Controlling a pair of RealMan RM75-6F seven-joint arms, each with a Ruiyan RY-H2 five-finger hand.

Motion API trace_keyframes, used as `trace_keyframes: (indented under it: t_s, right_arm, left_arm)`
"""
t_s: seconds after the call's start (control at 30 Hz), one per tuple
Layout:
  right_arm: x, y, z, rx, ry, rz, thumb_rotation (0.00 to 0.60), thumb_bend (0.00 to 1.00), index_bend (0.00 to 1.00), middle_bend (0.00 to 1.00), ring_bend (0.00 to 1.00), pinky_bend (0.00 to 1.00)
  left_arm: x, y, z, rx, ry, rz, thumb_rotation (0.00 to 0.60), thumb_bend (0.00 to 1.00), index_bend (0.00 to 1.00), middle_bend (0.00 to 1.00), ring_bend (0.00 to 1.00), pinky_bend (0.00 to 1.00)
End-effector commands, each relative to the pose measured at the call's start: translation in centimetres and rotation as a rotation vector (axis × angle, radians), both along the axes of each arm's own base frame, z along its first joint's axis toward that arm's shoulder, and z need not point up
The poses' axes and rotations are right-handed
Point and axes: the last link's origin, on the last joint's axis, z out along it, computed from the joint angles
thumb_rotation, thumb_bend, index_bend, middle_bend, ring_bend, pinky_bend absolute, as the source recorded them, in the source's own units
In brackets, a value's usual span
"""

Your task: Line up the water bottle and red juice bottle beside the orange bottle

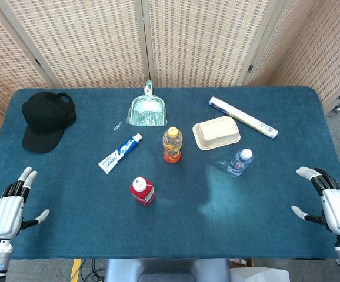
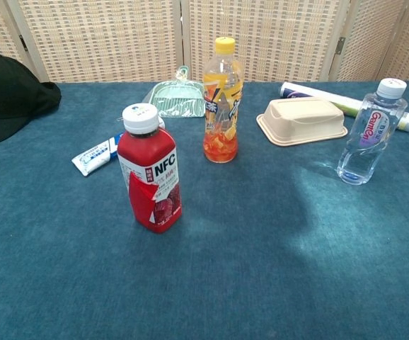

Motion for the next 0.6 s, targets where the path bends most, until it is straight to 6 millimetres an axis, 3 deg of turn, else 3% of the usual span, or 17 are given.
trace_keyframes:
  t_s: [0.03, 0.6]
  right_arm:
    - [-0.1, -1.2, 0.0, 0.022, -0.020, -0.025, 0.600, 0.15, 0.23, 0.22, 0.10, 0.21]
    - [-0.2, -7.8, -3.2, 0.160, -0.151, -0.073, 0.600, 0.15, 0.23, 0.23, 0.10, 0.21]
  left_arm:
    - [-0.1, -0.1, 0.0, -0.001, -0.001, 0.004, 0.600, 0.15, 0.09, 0.04, 0.15, 0.17]
    - [-0.3, -0.4, -0.1, -0.004, -0.004, 0.013, 0.600, 0.15, 0.09, 0.04, 0.15, 0.17]
